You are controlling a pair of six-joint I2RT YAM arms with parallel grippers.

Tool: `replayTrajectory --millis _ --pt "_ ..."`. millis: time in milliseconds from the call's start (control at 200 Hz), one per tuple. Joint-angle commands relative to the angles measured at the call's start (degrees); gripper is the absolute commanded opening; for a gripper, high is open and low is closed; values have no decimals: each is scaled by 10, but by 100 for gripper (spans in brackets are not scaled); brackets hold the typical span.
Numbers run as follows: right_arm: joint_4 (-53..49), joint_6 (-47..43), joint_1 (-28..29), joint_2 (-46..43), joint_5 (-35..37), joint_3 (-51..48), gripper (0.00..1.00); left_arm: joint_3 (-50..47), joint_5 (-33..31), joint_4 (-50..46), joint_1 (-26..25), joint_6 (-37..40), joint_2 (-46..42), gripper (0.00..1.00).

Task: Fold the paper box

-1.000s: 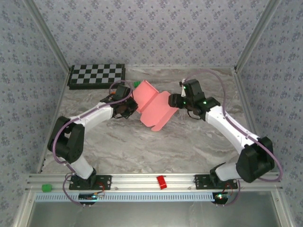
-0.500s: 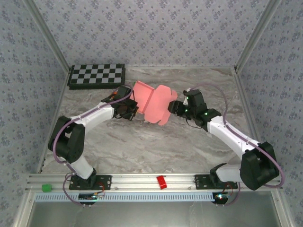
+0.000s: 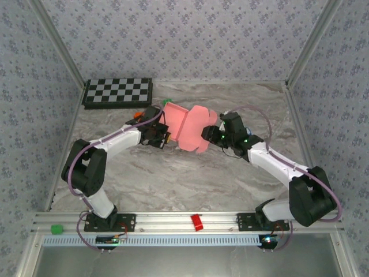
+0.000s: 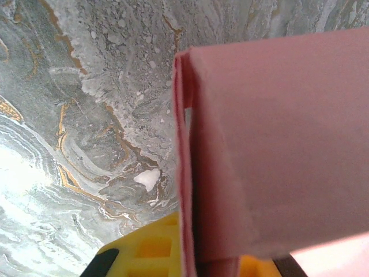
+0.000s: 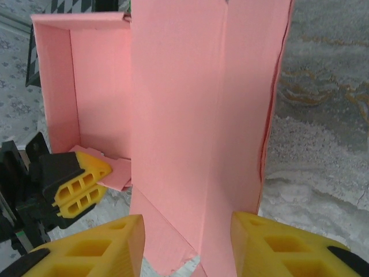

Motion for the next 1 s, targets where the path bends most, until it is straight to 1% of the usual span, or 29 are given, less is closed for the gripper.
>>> replayTrajectory --millis 0,165,250,370,515,565,625,705,850,995 --pt "9 17 5 1 15 -11 44 10 10 3 -3 -43 3 0" --pt "4 14 12 -6 29 -9 43 10 12 5 -4 -42 7 0" --pt "-8 7 18 -13 48 -4 43 8 11 4 -3 -42 8 0" --pt "-35 -1 29 -28 94 -1 43 8 6 0 -3 -41 9 0" --pt "-66 4 46 -51 173 -5 43 7 3 -1 -3 -41 12 0" --pt "-71 5 49 -55 185 -6 44 6 4 -1 -3 -40 13 0" --pt "-77 7 48 -55 184 -7 44 5 5 0 -3 -41 14 0" --pt "-66 8 44 -48 164 -12 43 5 8 1 -3 -41 15 0" --pt "-27 -5 35 -23 91 -16 42 5 11 4 -3 -43 14 0" --pt "-11 2 35 -1 74 -15 40 0 19 14 -2 -49 12 0"
